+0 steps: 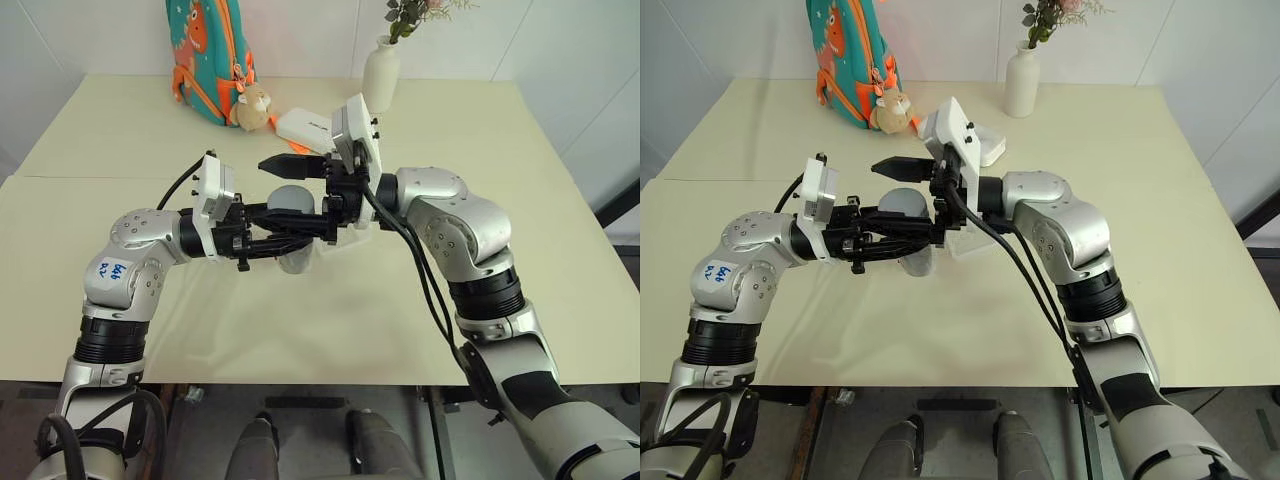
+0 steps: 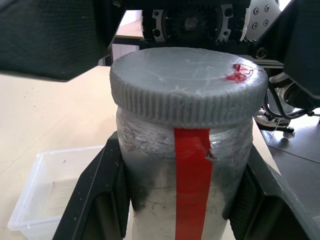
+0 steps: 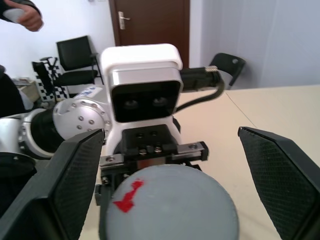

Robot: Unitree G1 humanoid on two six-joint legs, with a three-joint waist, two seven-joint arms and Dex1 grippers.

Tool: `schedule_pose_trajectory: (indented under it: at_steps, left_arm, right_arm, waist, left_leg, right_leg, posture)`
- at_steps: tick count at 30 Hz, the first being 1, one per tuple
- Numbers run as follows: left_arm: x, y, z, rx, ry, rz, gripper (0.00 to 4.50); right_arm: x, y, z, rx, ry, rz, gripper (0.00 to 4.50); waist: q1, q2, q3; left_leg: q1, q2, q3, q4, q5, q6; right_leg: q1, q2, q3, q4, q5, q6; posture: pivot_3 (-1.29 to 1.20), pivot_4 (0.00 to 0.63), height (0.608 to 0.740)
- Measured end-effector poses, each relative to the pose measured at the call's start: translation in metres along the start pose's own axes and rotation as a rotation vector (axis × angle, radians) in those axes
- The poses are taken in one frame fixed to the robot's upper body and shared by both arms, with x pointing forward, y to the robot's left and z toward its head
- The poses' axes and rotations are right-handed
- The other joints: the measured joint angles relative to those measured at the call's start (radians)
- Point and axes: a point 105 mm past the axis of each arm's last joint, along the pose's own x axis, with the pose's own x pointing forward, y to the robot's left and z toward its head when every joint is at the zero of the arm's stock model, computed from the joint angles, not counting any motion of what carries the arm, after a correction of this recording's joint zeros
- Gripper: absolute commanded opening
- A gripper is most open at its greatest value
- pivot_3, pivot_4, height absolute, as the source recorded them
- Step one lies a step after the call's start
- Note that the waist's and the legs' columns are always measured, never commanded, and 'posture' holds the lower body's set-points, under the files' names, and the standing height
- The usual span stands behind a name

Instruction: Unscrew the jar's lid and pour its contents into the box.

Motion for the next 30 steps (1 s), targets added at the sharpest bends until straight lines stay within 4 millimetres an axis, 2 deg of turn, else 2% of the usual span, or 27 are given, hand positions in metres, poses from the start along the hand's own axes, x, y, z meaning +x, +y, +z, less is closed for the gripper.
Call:
schedule_pose_trajectory:
  at_steps: [11, 17, 20, 22, 25, 30]
  left_arm:
    - [0.003, 0.002, -0.003, -0.011, 0.004, 0.024, 2.03]
    - [-0.001, 0.009, -0.006, -0.031, 0.004, 0.063, 2.03]
    - [-0.001, 0.007, -0.007, -0.033, 0.006, 0.052, 2.03]
    - [-0.001, 0.006, -0.005, -0.025, 0.003, 0.042, 2.03]
    - [-0.001, 0.005, -0.005, -0.025, 0.002, 0.033, 2.03]
    - [-0.002, 0.005, -0.005, -0.023, 0.003, 0.032, 2.03]
  right_arm:
    - [-0.003, -0.012, -0.003, -0.047, 0.030, -0.018, 4.49]
    - [-0.033, -0.021, -0.004, -0.095, 0.059, -0.020, 4.49]
    - [-0.062, -0.043, -0.004, -0.068, 0.062, -0.154, 4.49]
    - [-0.080, -0.052, -0.009, -0.033, 0.082, -0.209, 4.49]
    - [-0.089, -0.051, -0.012, 0.013, 0.081, -0.205, 4.49]
    - [-0.088, -0.043, -0.002, 0.106, 0.005, -0.148, 4.49]
  waist:
    - [0.000, 0.000, 0.000]
    - [0.000, 0.000, 0.000]
    - [0.000, 0.000, 0.000]
    - [0.001, 0.000, 0.000]
    - [-0.005, 0.001, 0.001]
    - [-0.005, 0.001, 0.001]
  left_leg:
    - [0.000, 0.000, 0.000, 0.000, 0.000, 0.000]
    - [0.000, 0.000, 0.000, 0.000, 0.000, 0.000]
    - [0.000, 0.000, 0.000, 0.000, 0.000, 0.000]
    - [0.000, 0.000, 0.000, 0.000, 0.000, 0.000]
    - [0.000, 0.000, 0.002, 0.000, 0.000, 0.000]
    - [0.000, 0.001, 0.002, 0.001, 0.000, 0.000]
  right_leg:
    - [0.000, 0.000, 0.000, 0.000, 0.000, 0.000]
    - [0.000, 0.000, 0.000, 0.000, 0.000, 0.000]
    - [0.000, 0.000, 0.000, 0.000, 0.000, 0.000]
    - [0.000, 0.000, 0.000, 0.000, 0.000, 0.000]
    - [0.000, 0.000, 0.001, 0.000, 0.000, 0.000]
    - [0.000, 0.000, 0.001, 0.000, 0.000, 0.000]
  posture:
    - [0.00, 0.150, 0.740]
    - [0.00, 0.150, 0.740]
    - [0.00, 0.150, 0.740]
    - [0.00, 0.150, 0.740]
    - [0.00, 0.150, 0.740]
    - [0.00, 0.150, 0.740]
